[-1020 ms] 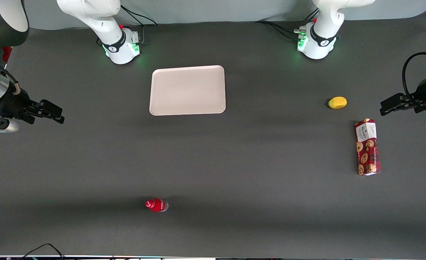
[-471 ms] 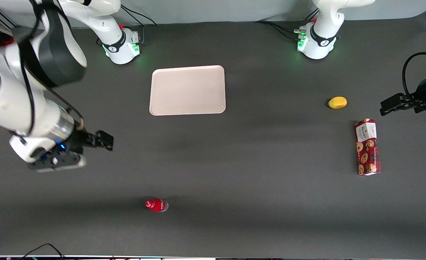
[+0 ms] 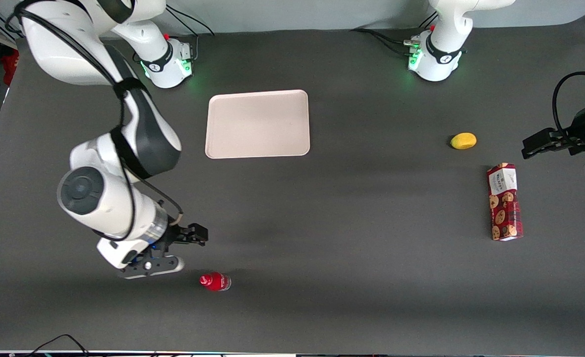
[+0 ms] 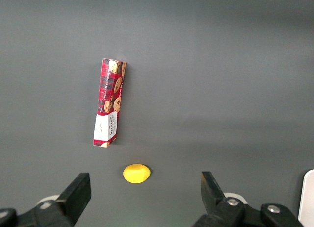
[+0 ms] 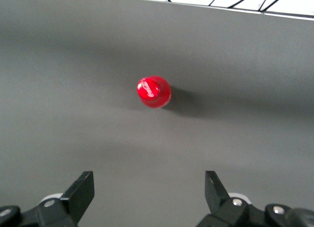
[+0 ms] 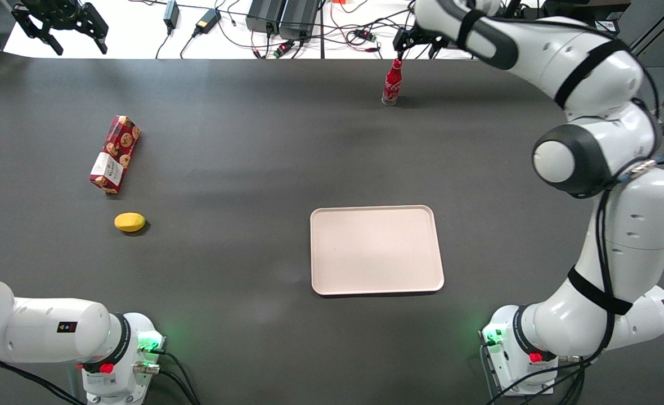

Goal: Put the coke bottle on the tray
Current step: 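Move the open right gripper toward the red Coca-Cola bottle lying down, then lower the right gripper around the bottle neck and close it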

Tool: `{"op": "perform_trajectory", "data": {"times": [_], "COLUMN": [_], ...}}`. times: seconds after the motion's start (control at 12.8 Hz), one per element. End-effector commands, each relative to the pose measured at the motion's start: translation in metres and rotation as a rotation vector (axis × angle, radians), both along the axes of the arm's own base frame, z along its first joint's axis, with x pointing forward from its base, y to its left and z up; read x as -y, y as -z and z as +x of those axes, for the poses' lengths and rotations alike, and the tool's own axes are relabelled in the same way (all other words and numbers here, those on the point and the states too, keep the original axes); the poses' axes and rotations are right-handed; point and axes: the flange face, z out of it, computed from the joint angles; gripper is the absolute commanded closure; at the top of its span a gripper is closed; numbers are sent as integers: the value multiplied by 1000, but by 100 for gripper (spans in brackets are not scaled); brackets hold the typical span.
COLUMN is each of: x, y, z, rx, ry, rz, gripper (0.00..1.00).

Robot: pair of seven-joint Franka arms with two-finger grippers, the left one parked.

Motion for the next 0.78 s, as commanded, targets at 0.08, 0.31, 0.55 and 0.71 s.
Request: {"op": "perform_trajectory", "data": {"times": [0.08, 0.31, 0.55, 0.71], "x": [-12, -11, -6, -7], "y": [29, 52, 92, 115], "z": [24, 41, 49, 52], "rx": [91, 159, 167, 179], "ry": [18, 26, 33, 33], "rz": [7, 33, 34, 42], "gripper": [0, 0, 0, 0]}}
